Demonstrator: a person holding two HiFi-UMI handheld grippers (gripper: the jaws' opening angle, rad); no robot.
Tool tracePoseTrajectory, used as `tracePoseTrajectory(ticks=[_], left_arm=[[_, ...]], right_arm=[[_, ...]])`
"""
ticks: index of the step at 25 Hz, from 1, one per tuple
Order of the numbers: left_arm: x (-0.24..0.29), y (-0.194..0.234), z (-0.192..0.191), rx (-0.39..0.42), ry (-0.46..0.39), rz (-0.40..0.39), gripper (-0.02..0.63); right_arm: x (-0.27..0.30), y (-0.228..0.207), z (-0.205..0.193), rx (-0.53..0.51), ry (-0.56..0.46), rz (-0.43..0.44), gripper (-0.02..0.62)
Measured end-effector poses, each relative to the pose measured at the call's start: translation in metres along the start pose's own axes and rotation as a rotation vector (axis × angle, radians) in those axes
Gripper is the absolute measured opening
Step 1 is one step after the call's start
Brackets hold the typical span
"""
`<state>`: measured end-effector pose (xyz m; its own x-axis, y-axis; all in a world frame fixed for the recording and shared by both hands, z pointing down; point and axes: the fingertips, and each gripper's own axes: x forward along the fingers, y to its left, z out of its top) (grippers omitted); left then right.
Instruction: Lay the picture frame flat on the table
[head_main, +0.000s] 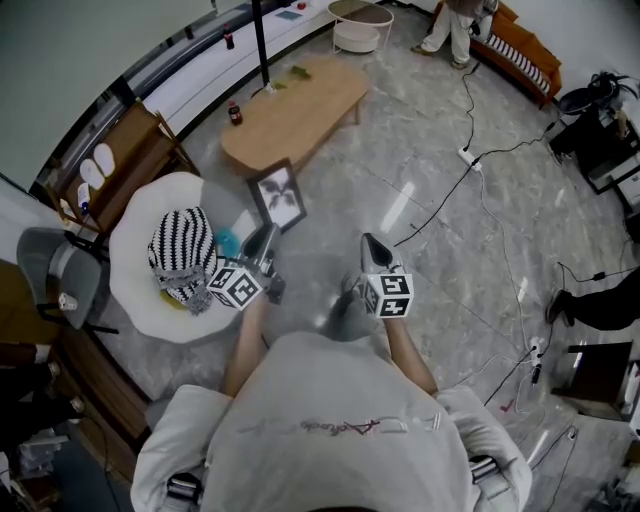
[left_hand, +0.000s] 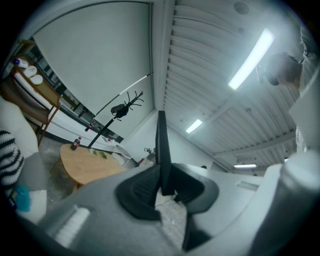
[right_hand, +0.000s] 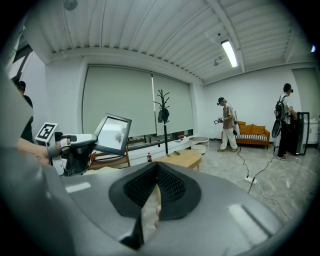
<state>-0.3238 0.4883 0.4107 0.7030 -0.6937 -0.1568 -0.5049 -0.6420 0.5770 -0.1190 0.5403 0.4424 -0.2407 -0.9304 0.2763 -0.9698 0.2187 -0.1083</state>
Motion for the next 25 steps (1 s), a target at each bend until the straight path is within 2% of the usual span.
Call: tracePoseTrajectory(ticks=[14, 25], left_arm=[[0.063, 0.029, -0.008, -0.007, 0.025, 0.023, 0.069], [0.154, 0.066, 0.001, -0.009, 0.017, 0.044, 0.07]], right_arm=[[0.057, -0.045, 0.007, 0.021, -0.003, 0.016, 0.006], [0.139, -0.106, 0.036, 0.021, -0.007, 0.043, 0.006]])
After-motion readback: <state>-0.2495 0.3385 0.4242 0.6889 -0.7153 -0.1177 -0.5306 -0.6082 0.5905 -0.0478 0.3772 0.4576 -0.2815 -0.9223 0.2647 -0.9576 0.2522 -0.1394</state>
